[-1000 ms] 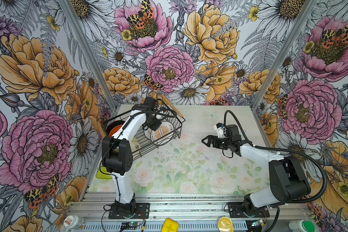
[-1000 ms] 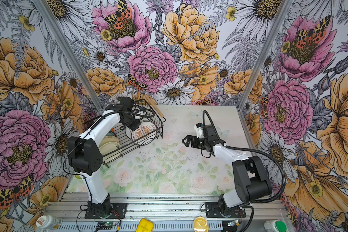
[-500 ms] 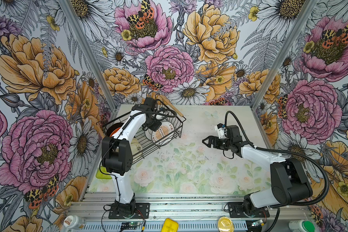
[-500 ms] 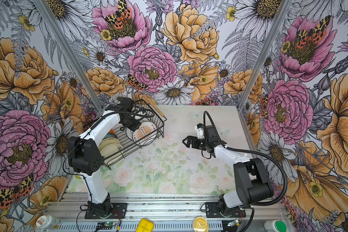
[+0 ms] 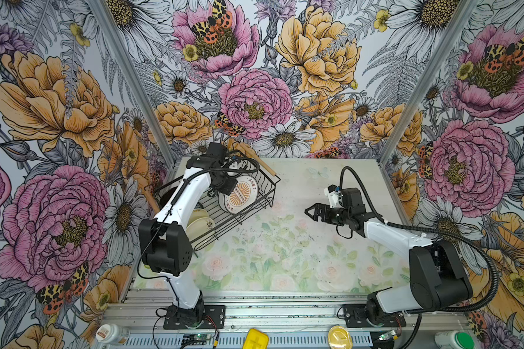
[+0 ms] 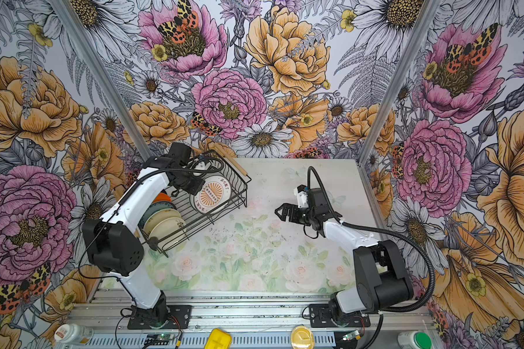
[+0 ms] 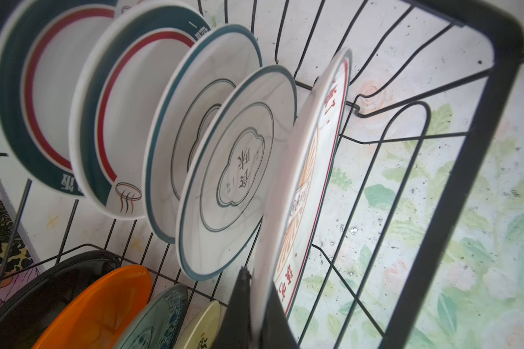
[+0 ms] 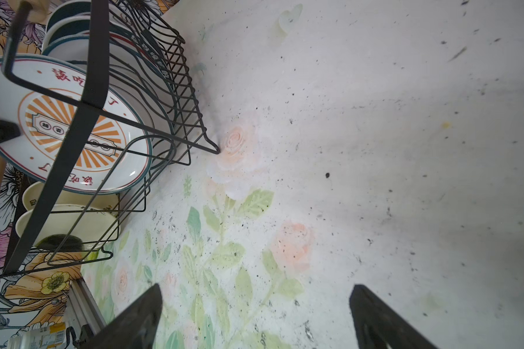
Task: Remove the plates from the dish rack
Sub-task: 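Lift the sunburst plate out of the rack with the left gripper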
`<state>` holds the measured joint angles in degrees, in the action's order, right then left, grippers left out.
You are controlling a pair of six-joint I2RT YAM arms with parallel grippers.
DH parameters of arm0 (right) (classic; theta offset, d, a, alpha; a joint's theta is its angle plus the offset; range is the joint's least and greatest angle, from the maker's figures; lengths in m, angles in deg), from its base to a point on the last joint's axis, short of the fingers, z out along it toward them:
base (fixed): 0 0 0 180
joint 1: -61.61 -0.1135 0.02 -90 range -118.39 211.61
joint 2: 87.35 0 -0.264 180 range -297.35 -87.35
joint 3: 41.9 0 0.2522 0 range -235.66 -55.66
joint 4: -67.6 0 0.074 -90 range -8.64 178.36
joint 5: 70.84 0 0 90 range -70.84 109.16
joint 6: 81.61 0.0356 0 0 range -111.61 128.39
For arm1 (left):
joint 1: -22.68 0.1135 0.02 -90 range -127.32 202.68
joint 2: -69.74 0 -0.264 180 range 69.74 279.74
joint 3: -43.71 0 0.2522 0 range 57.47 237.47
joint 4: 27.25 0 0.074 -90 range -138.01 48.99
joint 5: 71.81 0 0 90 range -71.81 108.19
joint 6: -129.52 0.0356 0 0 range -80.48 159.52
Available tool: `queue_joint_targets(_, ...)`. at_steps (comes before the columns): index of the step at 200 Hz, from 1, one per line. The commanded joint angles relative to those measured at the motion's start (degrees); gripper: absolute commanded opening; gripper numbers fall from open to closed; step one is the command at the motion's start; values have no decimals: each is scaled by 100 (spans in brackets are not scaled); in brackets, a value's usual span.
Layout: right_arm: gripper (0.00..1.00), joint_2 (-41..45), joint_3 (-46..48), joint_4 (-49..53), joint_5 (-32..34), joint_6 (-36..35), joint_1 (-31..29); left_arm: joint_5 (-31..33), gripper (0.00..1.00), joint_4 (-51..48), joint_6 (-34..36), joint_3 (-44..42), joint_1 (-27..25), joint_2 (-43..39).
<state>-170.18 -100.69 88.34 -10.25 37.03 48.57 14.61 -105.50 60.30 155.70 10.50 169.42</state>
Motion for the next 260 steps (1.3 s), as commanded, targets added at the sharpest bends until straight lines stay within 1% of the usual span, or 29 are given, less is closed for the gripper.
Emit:
queue_joint_targets(1, 98, 66, -108, -74, 17, 33, 48, -208, 0, -58, -223, 124, 1, -266)
queue_joint_targets(33, 99, 21, -214, -74, 48, 45, 52, -308, 0, -4, -404, 148, -5, -560)
queue_joint_targets(48, 99, 0, -276, -70, 71, 51, 59, -220, 0, 37, -605, 216, -3, -736)
queue_joint_targets(54, 99, 3, -310, -67, 78, 54, 64, -81, 0, 56, -721, 258, -2, -812)
queue_joint_targets(77, 100, 44, -416, -66, 97, 87, 70, 333, 0, 46, -1390, 464, 28, -1079)
queue_joint_targets(92, 99, 103, -482, -65, 88, 125, 72, 218, 0, 42, -1766, 482, -21, -1312)
queue_joint_targets(114, 99, 204, -566, -81, -21, 256, 65, 308, 0, 66, -2373, 343, -133, -1684)
queue_joint_targets(125, 100, 249, -602, -104, -128, 366, 60, 357, 0, 62, -2948, 289, -126, -1859)
queue_joint_targets(131, 100, 279, -608, -141, -183, 442, 57, 258, 0, 67, -3267, 236, -144, -1961)
queue_joint_targets(143, 99, 384, -612, -248, -325, 647, 47, -35, 0, 214, -3705, 18, -286, -2206)
queue_joint_targets(160, 100, 629, -519, -617, -616, 997, -20, 218, 0, 417, -4151, -313, -725, -2558)
queue_joint_targets(174, 100, 919, -389, -979, -712, 1246, -169, 119, 0, 794, -4583, -752, -881, -2884)
queue_joint_targets(187, 99, 1172, -317, -1106, -539, 1328, -399, -198, 0, 1374, -5032, -1297, -936, -3226)
queue_joint_targets(208, 96, 1496, -45, -1651, -132, 1562, -887, -311, 0, 2474, -5730, -2272, -1172, -3711)
queue_joint_targets(237, 90, 1568, 288, -2338, 454, 1994, -1434, -571, 0, 3240, -6306, -2961, -1427, -3899)
queue_joint_targets(248, 89, 1536, 373, -2514, 602, 2052, -1606, -722, 0, 3790, -6636, -3329, -1543, -4027)
queue_joint_targets(260, 86, 1515, 438, -2666, 715, 2116, -1773, -825, 0, 4222, -6927, -3665, -1624, -4140)
